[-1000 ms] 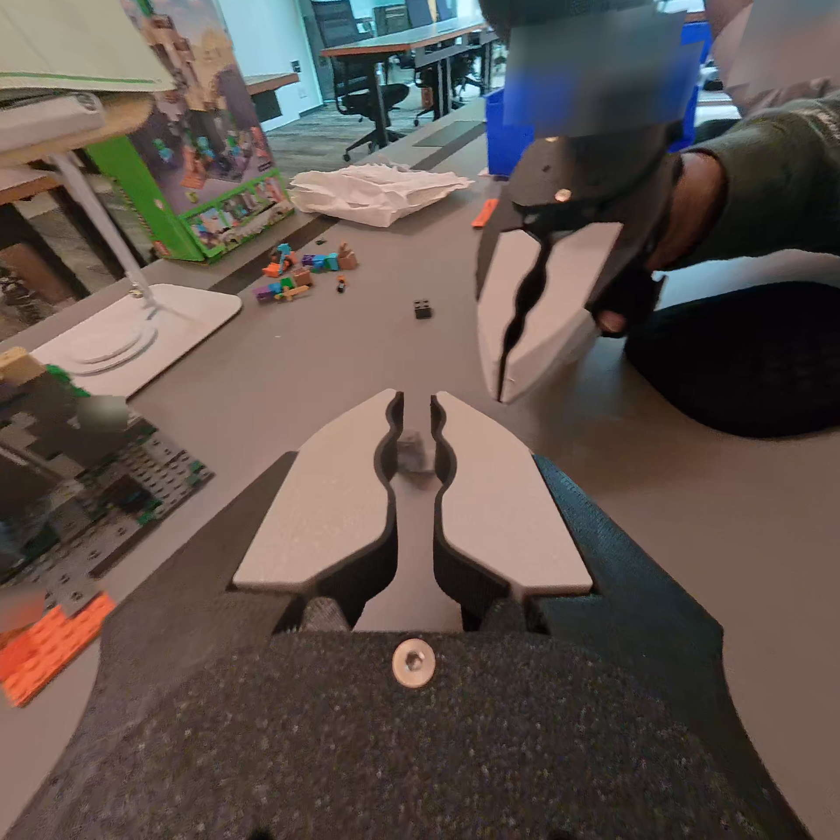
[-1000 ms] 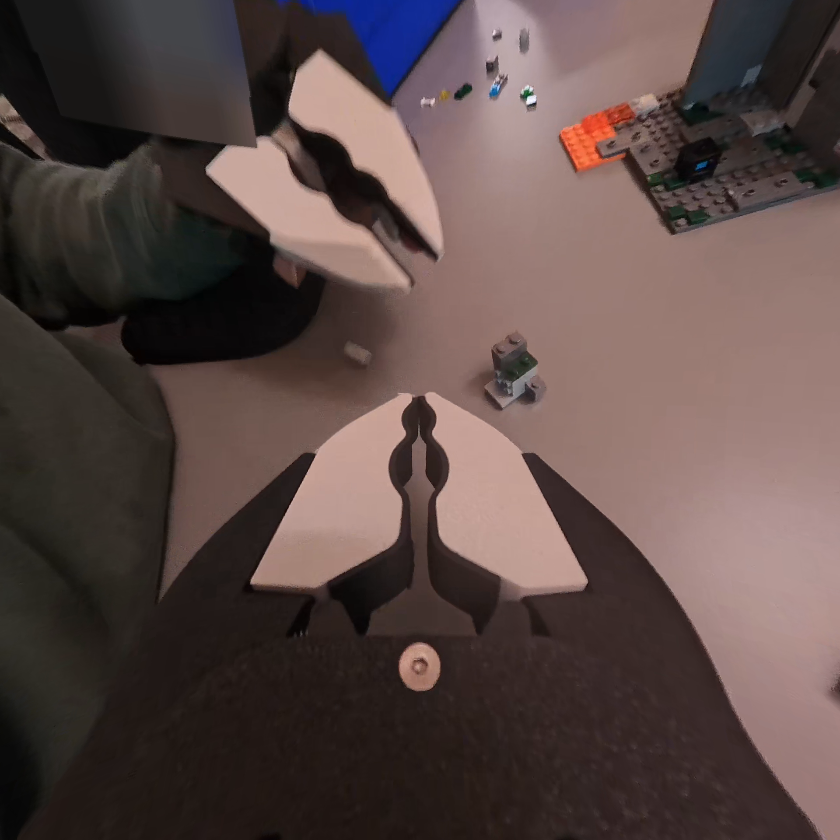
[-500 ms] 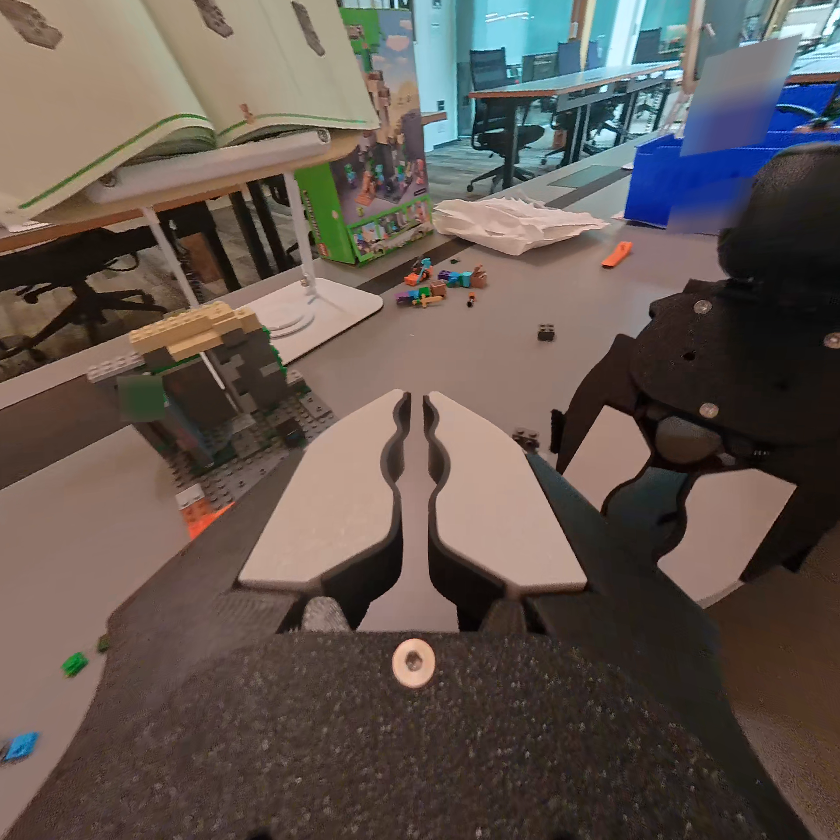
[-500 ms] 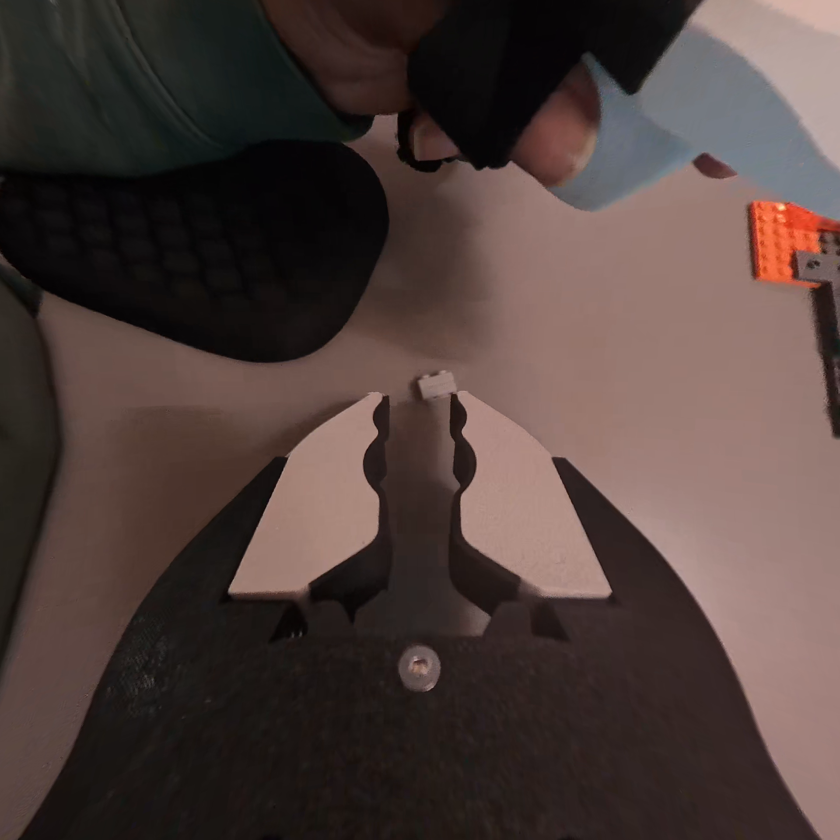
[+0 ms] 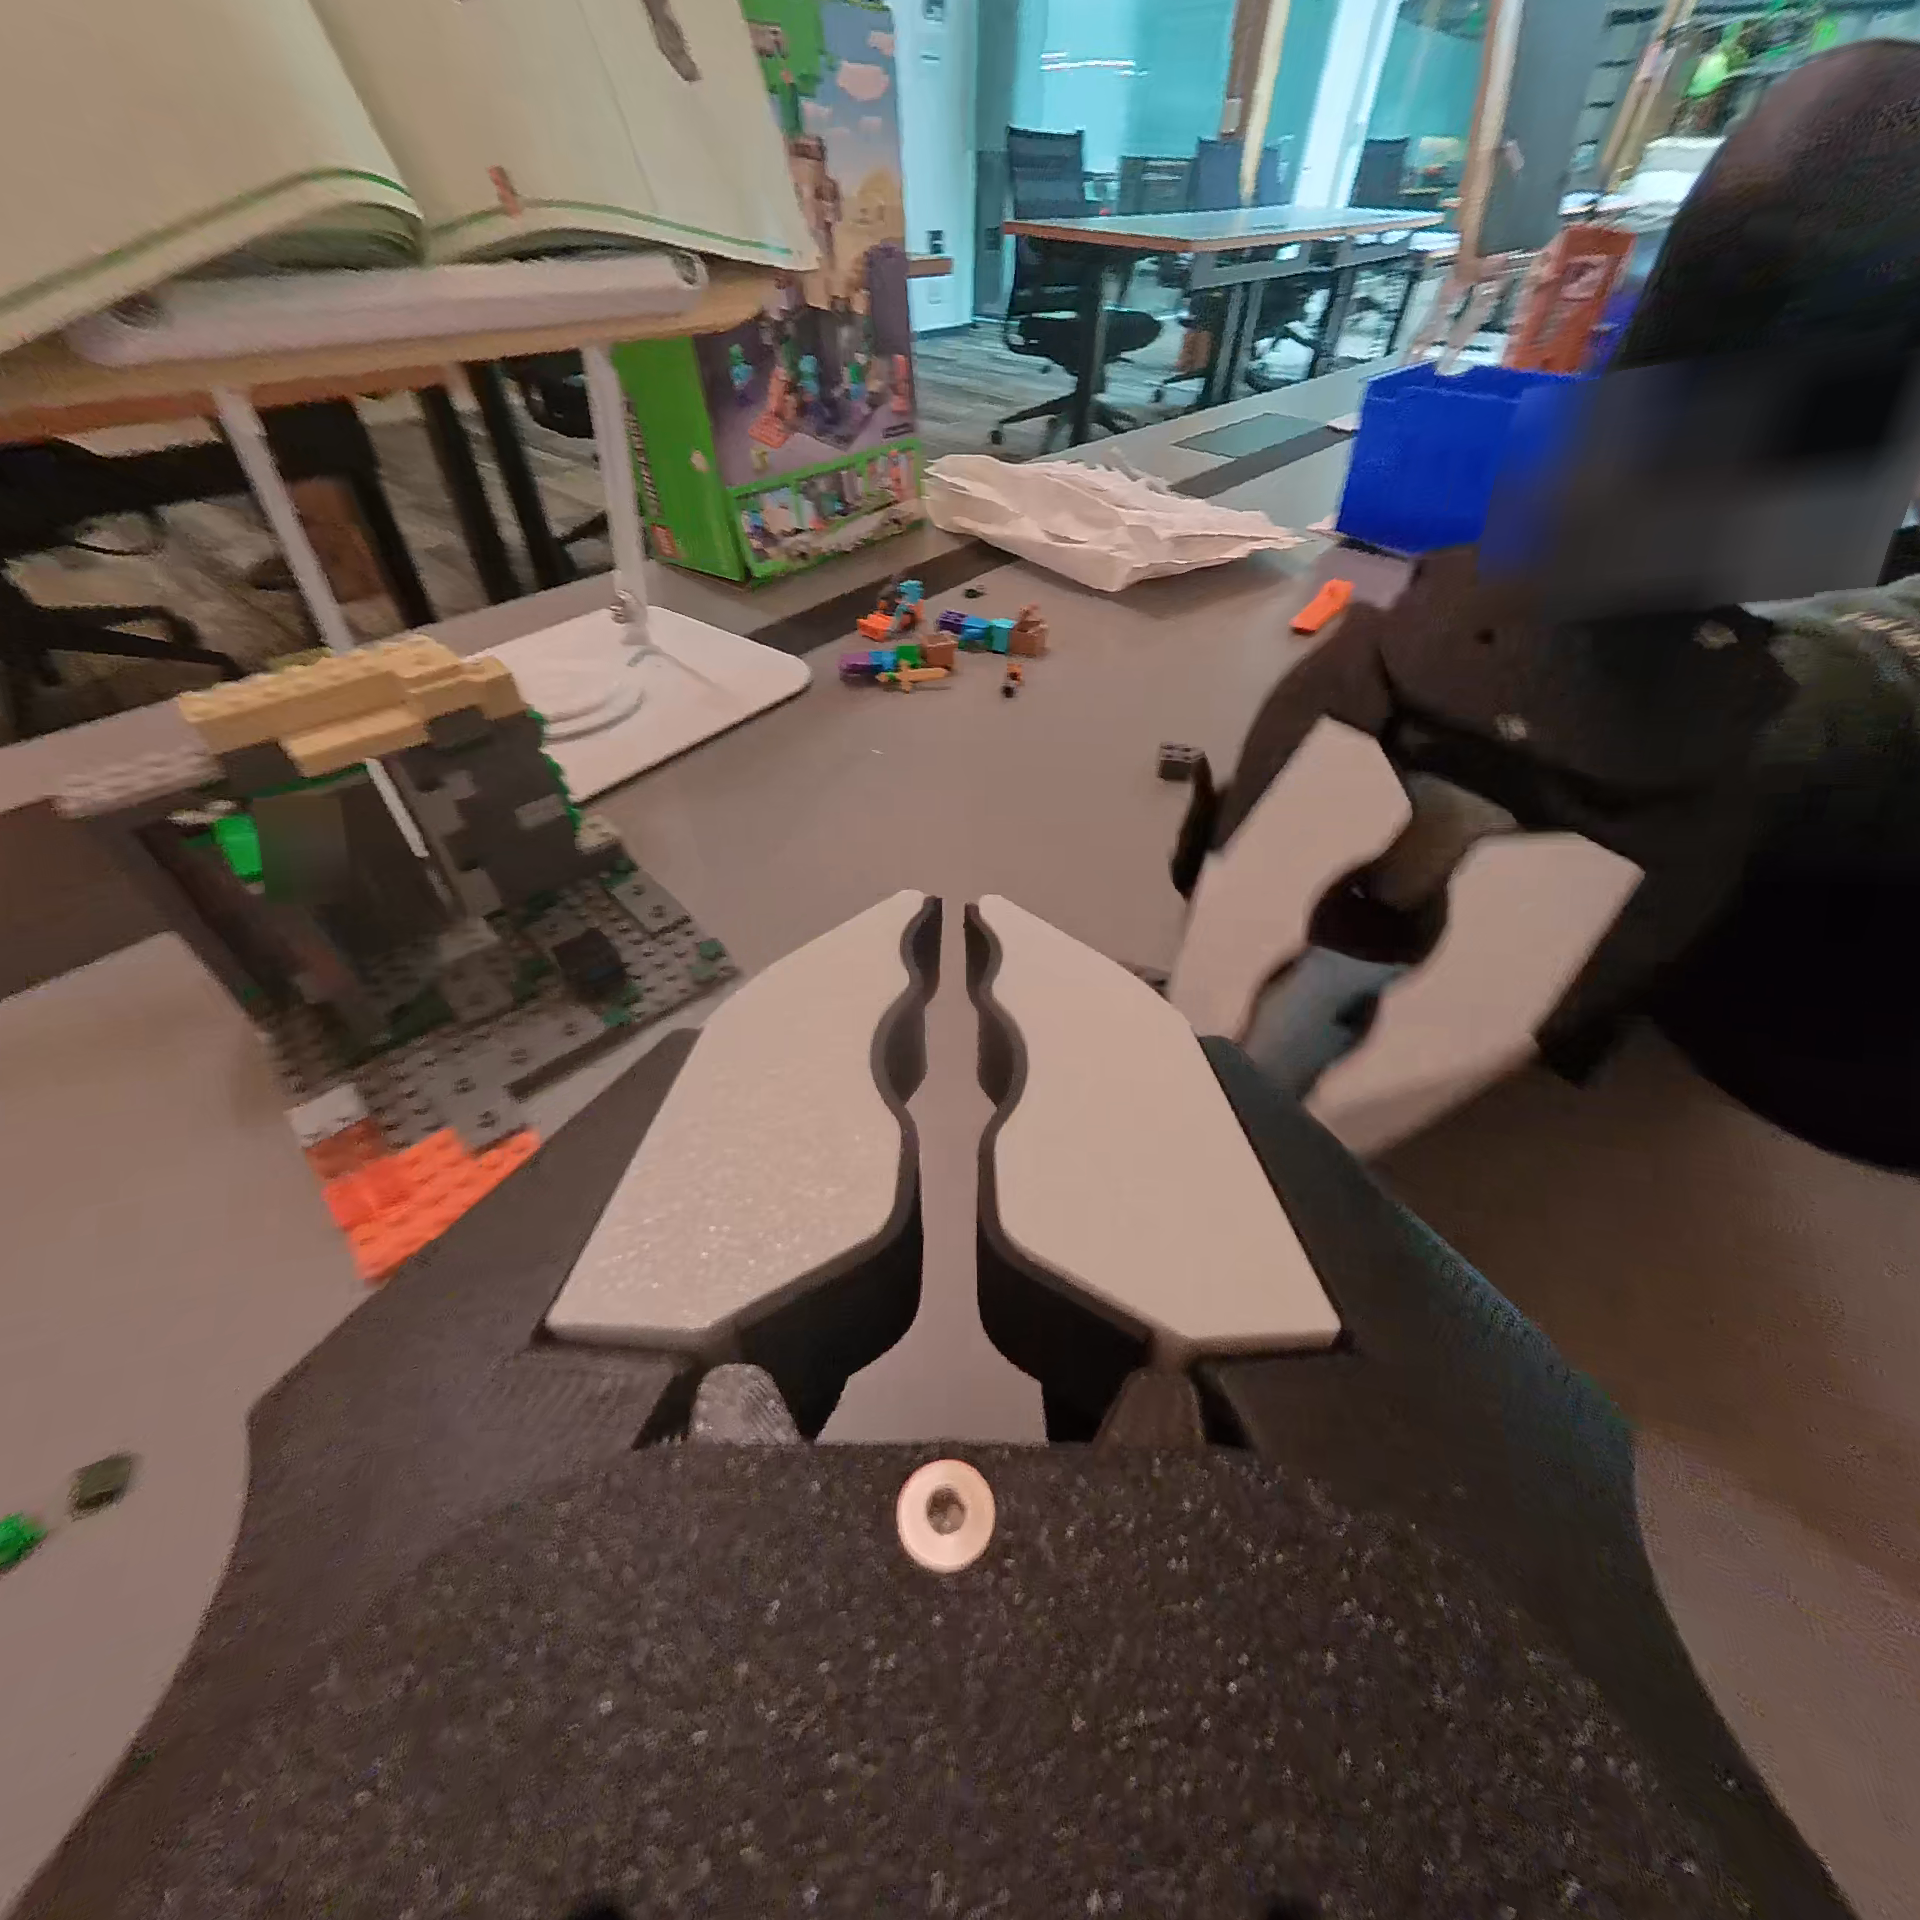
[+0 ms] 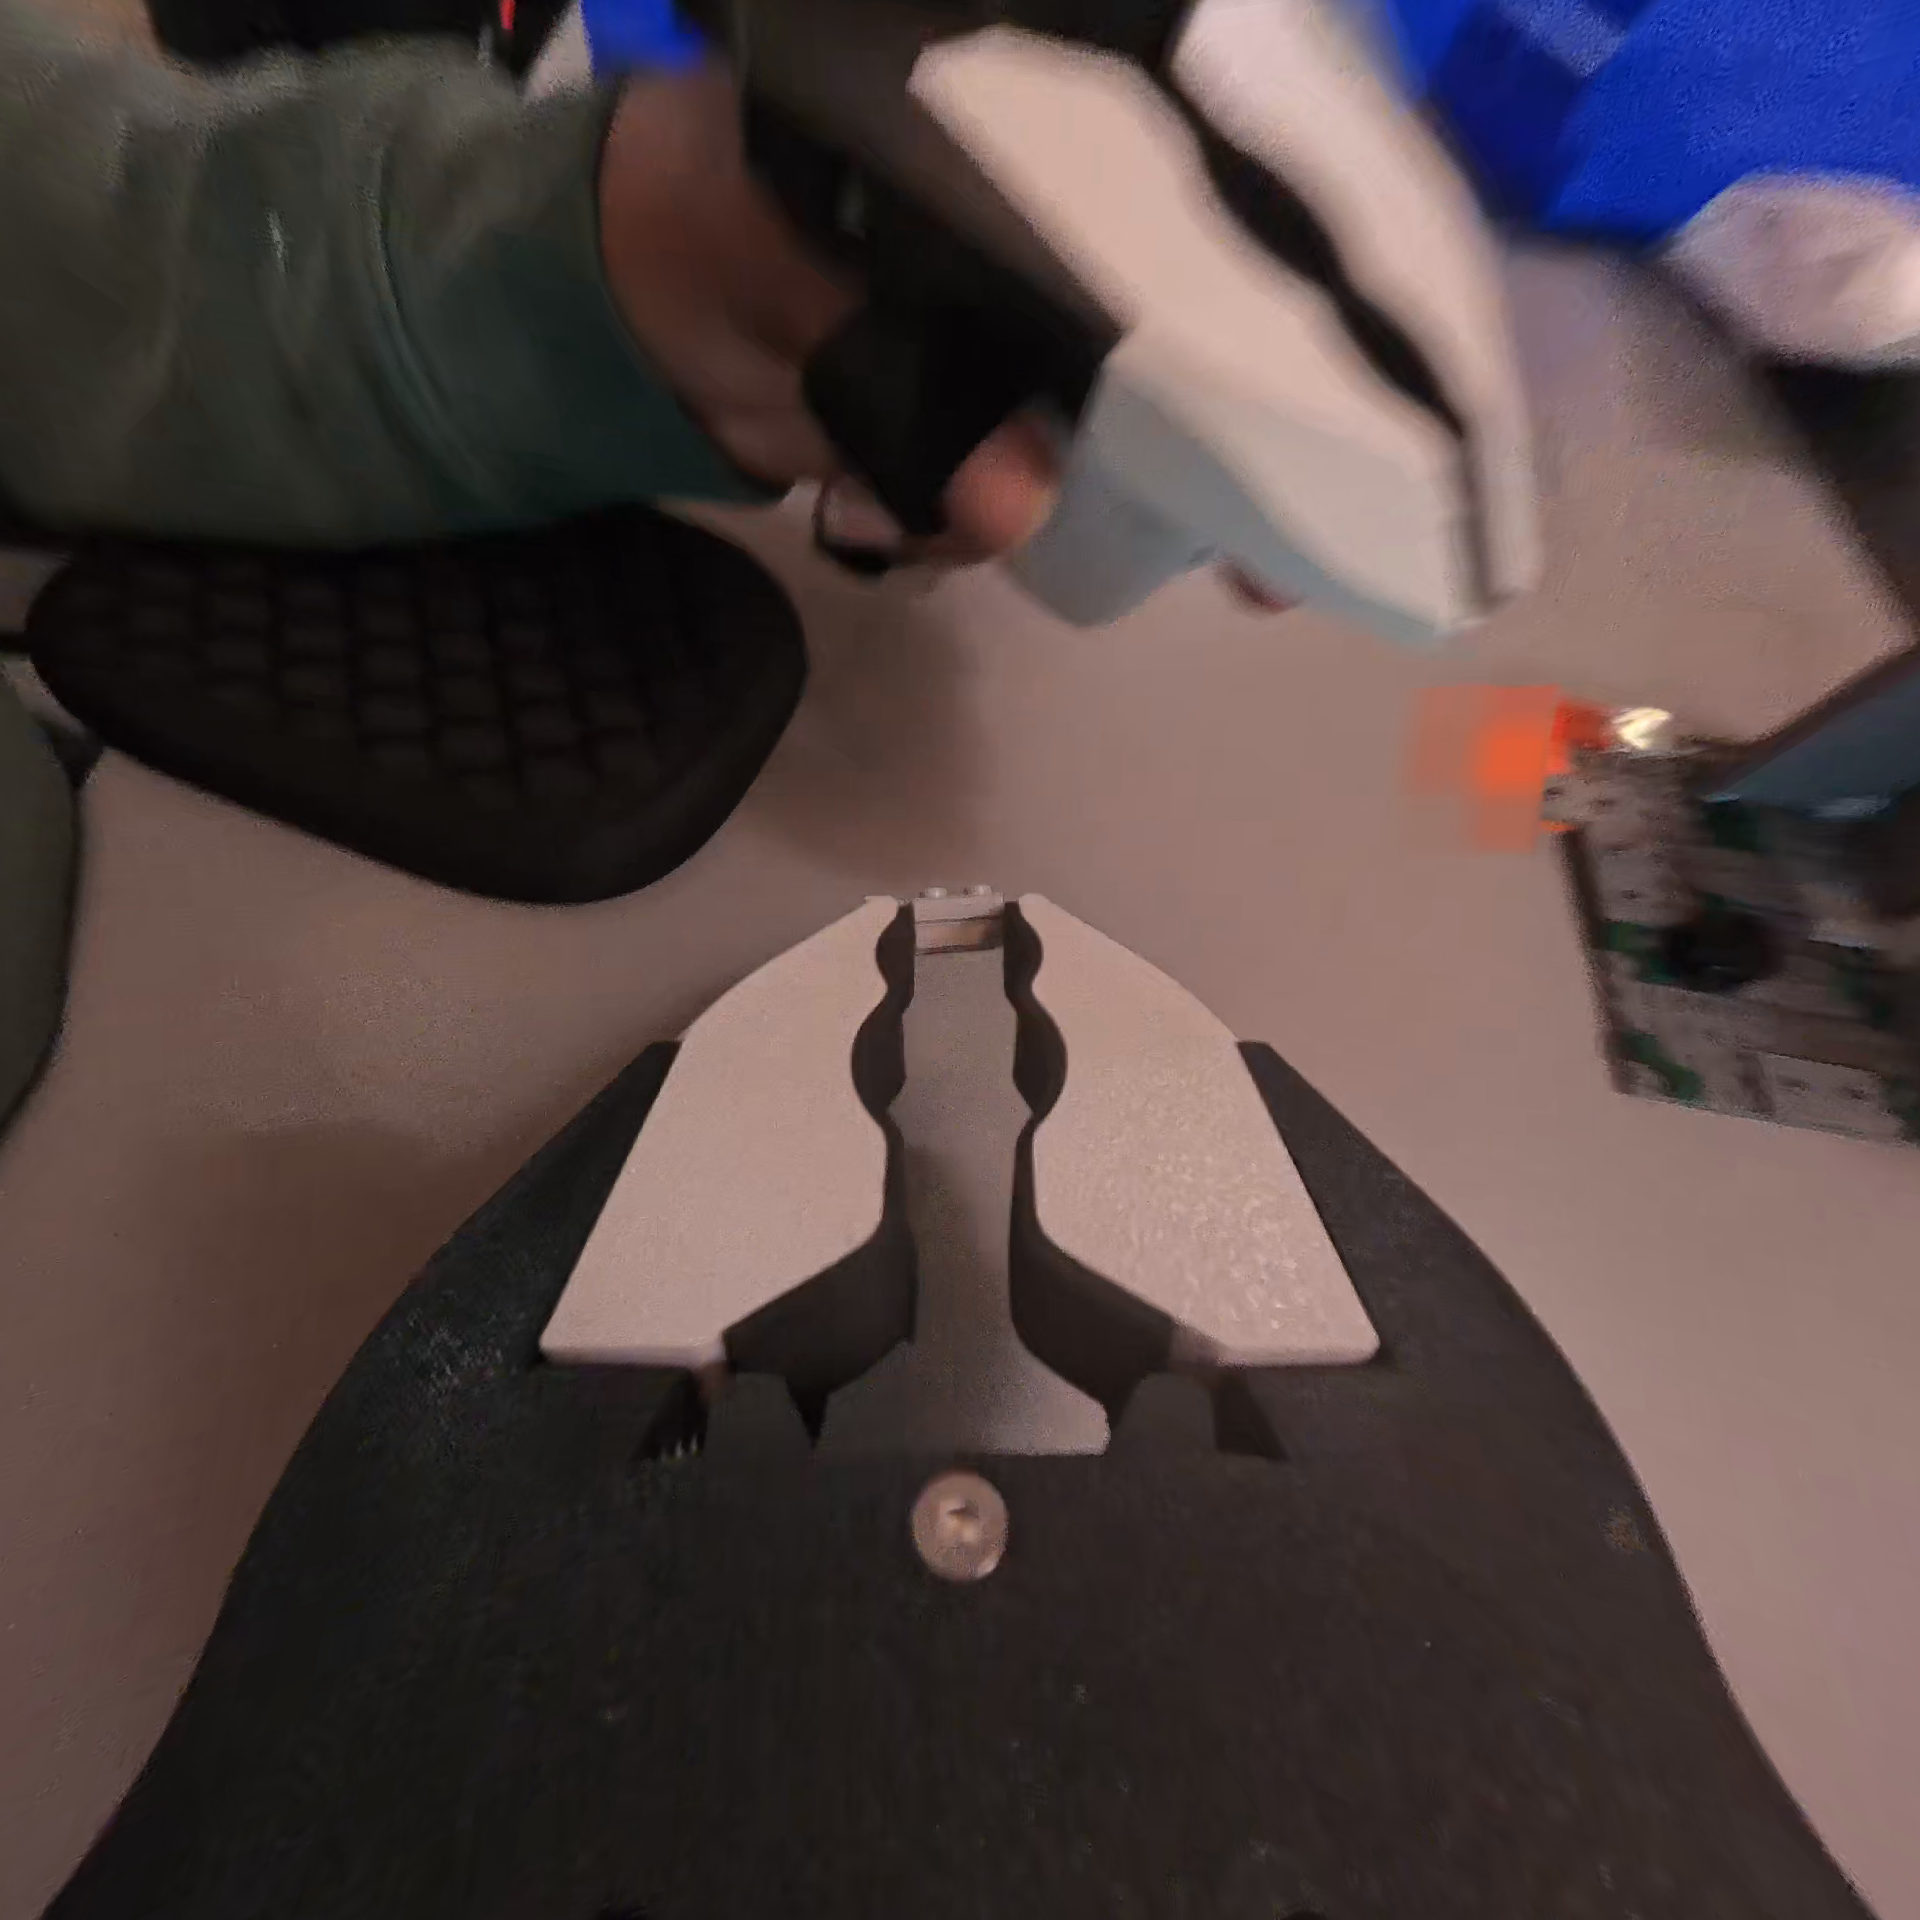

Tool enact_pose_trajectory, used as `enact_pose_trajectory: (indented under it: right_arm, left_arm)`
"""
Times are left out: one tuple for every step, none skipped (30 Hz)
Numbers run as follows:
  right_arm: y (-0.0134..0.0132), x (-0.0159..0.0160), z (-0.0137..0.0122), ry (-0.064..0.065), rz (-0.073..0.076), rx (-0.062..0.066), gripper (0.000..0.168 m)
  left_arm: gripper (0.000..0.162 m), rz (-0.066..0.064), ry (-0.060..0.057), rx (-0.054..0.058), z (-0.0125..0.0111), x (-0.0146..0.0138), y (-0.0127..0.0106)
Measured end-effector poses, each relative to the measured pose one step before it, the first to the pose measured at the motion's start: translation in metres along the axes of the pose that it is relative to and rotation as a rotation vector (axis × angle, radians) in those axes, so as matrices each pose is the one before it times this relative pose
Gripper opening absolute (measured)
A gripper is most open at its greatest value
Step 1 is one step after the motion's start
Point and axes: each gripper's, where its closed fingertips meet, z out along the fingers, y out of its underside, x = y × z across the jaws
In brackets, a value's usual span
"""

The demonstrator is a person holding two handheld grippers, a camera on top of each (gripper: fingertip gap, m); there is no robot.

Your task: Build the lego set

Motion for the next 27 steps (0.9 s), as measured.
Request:
enact_pose_trajectory:
  right_arm:
    - [-0.00438, 0.00924, -0.01103, 0.0577, -0.0093, 0.0515, 0.016]
    - [-0.00336, 0.00933, -0.01035, 0.0613, -0.0182, 0.0396, 0.016]
    - [-0.0018, 0.00786, -0.00884, 0.0549, -0.0254, 0.0244, 0.016]
    - [-0.00008, 0.00636, -0.00711, 0.0491, -0.032, 0.0102, 0.016]
    - [0.00019, 0.00425, -0.00557, 0.0421, -0.0384, 0.0051, 0.016]
    - [-0.00067, 0.00268, -0.00437, 0.0376, -0.0438, 0.0079, 0.016]
    - [-0.00158, 0.00133, -0.00337, 0.0331, -0.0492, 0.0092, 0.016]
    - [-0.00193, 0.00037, -0.00242, 0.0281, -0.0565, 0.0055, 0.016]
    - [-0.00168, -0.0003, -0.0017, 0.0227, -0.0647, 0.0005, 0.016]
    - [-0.00166, -0.00061, -0.00117, 0.0198, -0.0701, -0.0037, 0.016]
    - [-0.00158, -0.00027, -0.00076, 0.0204, -0.07, -0.0059, 0.016]
    - [-0.00139, -0.00014, -0.00065, 0.0179, -0.0649, -0.0064, 0.016]
    - [-0.001, -0.00034, -0.00062, 0.0139, -0.0596, -0.0077, 0.016]
    - [-0.00069, -0.00031, -0.00053, 0.012, -0.0555, -0.0064, 0.016]
    - [-0.00045, -0.00057, -0.00062, 0.0099, -0.0516, -0.0055, 0.016]
    - [0.0001, -0.00047, -0.00069, 0.0097, -0.0503, -0.0059, 0.016]
    - [0.0001, -0.00034, -0.00073, 0.0109, -0.0469, -0.0034, 0.015]
    - [-0.00006, -0.00041, -0.00059, 0.01, -0.0397, -0.0032, 0.015]
    - [-0.00016, -0.00101, -0.00055, 0.0051, -0.0356, -0.0024, 0.015]
    - [-0.00023, -0.00109, -0.00051, 0.0053, -0.0374, -0.0015, 0.016]
    - [-0.00059, -0.00098, -0.00074, 0.0064, -0.0388, 0.0003, 0.016]
    - [-0.00069, -0.00081, -0.00091, 0.0049, -0.0309, 0.0019, 0.016]
    - [-0.00063, -0.00061, -0.00088, 0.002, -0.0204, 0.0012, 0.016]
    - [-0.00063, -0.00064, -0.00106, 0.001, -0.0157, 0.0019, 0.016]
    - [-0.00075, -0.00018, -0.00113, 0.0031, -0.014, 0.0032, 0.016]
    - [-0.00094, 0.00014, -0.00123, 0.0041, -0.0083, 0.004, 0.016]
    - [-0.00079, -0.00004, -0.00106, 0.0002, 0.0028, 0.0036, 0.016]
  left_arm:
    - [0.004, -0.0251, 0.0361, -0.0023, 0.00149, 0.00547, 0.00034]
    - [0.005, -0.027, 0.0384, -0.0029, 0.00166, 0.006, 0.00034]
    - [0.006, -0.029, 0.037, -0.0022, 0.00197, 0.00604, 0.00027]
    - [0.008, -0.0315, 0.0384, -0.0015, 0.0025, 0.00655, 0.00036]
    - [0.009, -0.0338, 0.0413, -0.0042, 0.0032, 0.00712, 0.00091]
    - [0.011, -0.0363, 0.042, -0.0082, 0.00385, 0.00721, 0.00171]
    - [0.013, -0.0408, 0.0399, -0.0086, 0.0044, 0.00673, 0.0021]
    - [0.015, -0.0416, 0.035, -0.0095, 0.00444, 0.00565, 0.00222]
    - [0.017, -0.0358, 0.026, -0.0092, 0.0042, 0.00399, 0.00232]
    - [0.017, -0.0274, 0.0177, -0.0075, 0.00351, 0.00256, 0.00203]
    - [0.018, -0.0234, 0.0161, -0.0045, 0.00274, 0.00205, 0.00137]
    - [0.017, -0.0237, 0.021, -0.0013, 0.002, 0.00258, 0.00082]
    - [0.015, -0.025, 0.0224, 0.0055, 0.00102, 0.0026, -0.00039]
    - [0.015, -0.0185, 0.0091, -0.0007, 0.00067, 0.0005, 0.00034]
    - [0.015, -0.0086, 0.004, -0.0021, 0.00046, -0.00015, 0.0007]
    - [0.014, -0.0043, 0.004, -0.0022, 0.00051, 0.00021, 0.00073]
    - [0.013, -0.0007, 0.0032, -0.0042, 0.00051, 0.00027, 0.00099]
    - [0.011, 0.0006, 0.0052, -0.006, 0.00046, 0.00062, 0.00108]
    - [0.01, -0.002, 0.0033, -0.0033, 0.00055, 0.00029, 0.00082]
    - [0.009, -0.0016, 0.0029, -0.0043, 0.00046, -0.00002, 0.00094]
    - [0.008, 0.0023, 0.0044, -0.0043, 0.00028, 0.00019, 0.0009]
    - [0.008, 0.0064, 0.0069, -0.0051, 0.00025, 0.00084, 0.00092]
    - [0.008, 0.0094, 0.0046, -0.006, 0.00033, 0.00081, 0.00093]
    - [0.008, 0.0161, 0.0019, -0.0066, 0.00038, 0.00097, 0.00085]
    - [0.007, 0.0268, -0.0011, -0.0053, 0.00026, 0.00115, 0.00038]
    - [0.007, 0.0338, -0.0033, -0.0066, 0.00014, 0.00135, 0.00028]
    - [0.007, 0.0343, -0.0053, -0.0086, 0.00023, 0.00114, 0.0005]
